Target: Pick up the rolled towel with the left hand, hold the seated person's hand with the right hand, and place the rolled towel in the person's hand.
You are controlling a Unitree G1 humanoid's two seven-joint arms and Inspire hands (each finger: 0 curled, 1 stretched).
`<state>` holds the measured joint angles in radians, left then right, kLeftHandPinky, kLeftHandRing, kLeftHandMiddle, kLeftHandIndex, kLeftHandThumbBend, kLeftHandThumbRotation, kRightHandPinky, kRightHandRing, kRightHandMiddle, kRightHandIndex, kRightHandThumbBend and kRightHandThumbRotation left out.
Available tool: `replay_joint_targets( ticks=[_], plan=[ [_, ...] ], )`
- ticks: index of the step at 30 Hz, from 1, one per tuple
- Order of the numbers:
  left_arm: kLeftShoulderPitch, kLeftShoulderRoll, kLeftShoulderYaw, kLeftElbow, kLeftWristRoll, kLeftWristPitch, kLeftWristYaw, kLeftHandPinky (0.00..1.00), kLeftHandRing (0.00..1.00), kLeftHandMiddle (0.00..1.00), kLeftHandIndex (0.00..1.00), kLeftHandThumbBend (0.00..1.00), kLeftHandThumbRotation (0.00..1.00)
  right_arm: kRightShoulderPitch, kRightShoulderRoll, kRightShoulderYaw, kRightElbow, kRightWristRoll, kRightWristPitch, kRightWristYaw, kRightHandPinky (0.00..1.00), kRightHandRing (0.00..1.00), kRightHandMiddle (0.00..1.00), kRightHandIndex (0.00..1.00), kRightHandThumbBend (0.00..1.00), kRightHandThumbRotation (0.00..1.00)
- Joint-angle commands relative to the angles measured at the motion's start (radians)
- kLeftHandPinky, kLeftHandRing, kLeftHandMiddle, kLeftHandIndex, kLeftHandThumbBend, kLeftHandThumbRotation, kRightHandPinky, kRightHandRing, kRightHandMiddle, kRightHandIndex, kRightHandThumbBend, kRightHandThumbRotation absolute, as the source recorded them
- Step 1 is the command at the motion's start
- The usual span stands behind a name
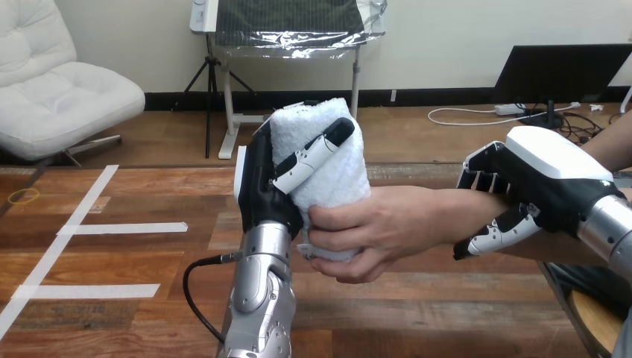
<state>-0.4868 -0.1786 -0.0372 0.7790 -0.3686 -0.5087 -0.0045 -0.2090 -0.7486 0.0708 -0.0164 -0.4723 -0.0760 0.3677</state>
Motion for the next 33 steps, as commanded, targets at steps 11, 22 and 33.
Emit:
replay_joint_targets(
  ticks=[11,22,33],
  plan=[
    [-0.037,-0.255,-0.110,-0.177,-0.023,0.033,-0.071,0.32,0.37,0.41,0.42,0.75,0.00,-0.064,0.032,0.003,0.018,0.029,0.012,0.016,0.33,0.38,0.42,0.44,0.84,0.16],
    [-0.010,-0.199,-0.125,-0.248,-0.064,0.119,-0.129,0.40,0.47,0.52,0.54,0.73,0.13,-0.064,0.000,0.014,-0.013,0.021,0.061,0.095,0.36,0.41,0.46,0.48,0.86,0.23],
    [0.012,-0.144,-0.112,-0.307,-0.041,0.159,-0.150,0.59,0.66,0.70,0.67,0.64,0.38,-0.066,-0.040,0.018,-0.024,0.004,0.050,0.152,0.41,0.50,0.56,0.58,0.91,0.35]
  ],
)
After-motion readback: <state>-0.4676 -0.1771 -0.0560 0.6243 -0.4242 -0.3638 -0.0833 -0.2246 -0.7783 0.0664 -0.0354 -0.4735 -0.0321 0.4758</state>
